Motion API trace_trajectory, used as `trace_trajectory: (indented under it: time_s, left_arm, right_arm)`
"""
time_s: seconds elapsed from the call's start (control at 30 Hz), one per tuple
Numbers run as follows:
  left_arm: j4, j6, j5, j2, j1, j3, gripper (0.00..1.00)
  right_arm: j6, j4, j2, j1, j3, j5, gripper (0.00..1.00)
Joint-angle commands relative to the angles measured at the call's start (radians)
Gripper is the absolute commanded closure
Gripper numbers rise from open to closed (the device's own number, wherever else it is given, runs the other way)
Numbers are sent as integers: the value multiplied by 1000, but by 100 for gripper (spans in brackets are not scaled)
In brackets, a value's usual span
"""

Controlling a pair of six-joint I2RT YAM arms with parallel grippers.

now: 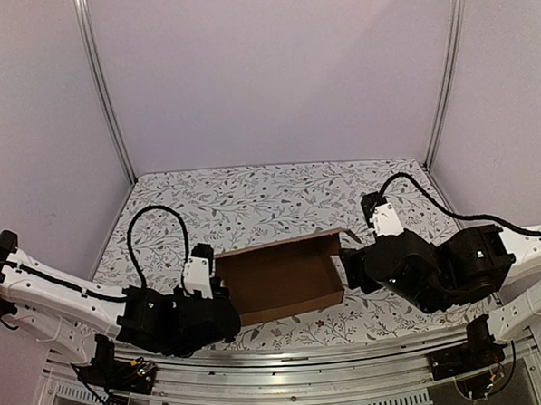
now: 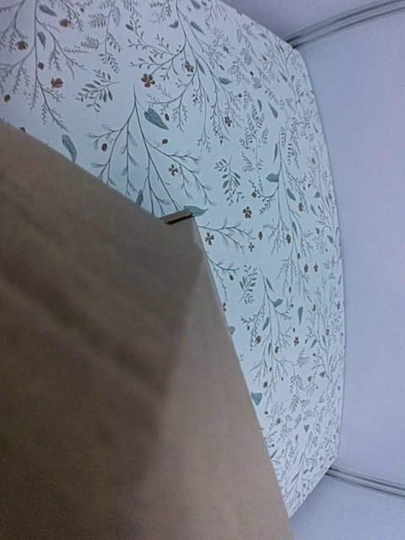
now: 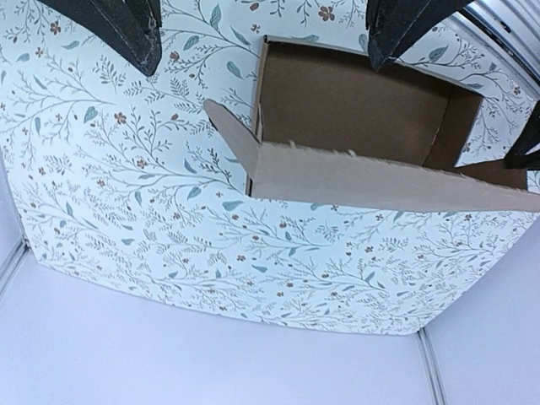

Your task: Fold the paper box

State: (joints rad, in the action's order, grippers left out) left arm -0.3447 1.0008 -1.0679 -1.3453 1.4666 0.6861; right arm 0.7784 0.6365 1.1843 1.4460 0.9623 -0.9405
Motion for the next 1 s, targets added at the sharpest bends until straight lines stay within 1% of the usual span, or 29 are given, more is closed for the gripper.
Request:
trace_trajectory:
  time_s: [0.0,0.07,0.13,0.23,0.37,0.53,0.67,0.97]
  left_arm:
    - [-127,43,85,-46,27,14,100]
    - [-136,45,83,-55,31,24,100]
    - [-145,47,81,-61,35,33,100]
    - [-153,53,77,-69,38,41,100]
    - [-163,60,71,-90,41,55,96]
    - [-193,80,56,-106,47,76,89]
    - [-204,87,57,-117,49,83,82]
    - [-230,78,90,-100,74,98,64]
  right_arm:
    - [-180,9,4,5,141,14,16]
    - [-259,-21,35,-3,207,36,13]
    - [-343,-48,67,-35,267,94,13]
    - [-405,-100,121,-95,334,205,14]
    - [-457,-157,231,-151,407,268,14]
    - [-475,-232,368,-220,457,360,14]
    - [-486,-263,438,-263,471,383,15]
    - [-399,-327,549,-280,401,428,16]
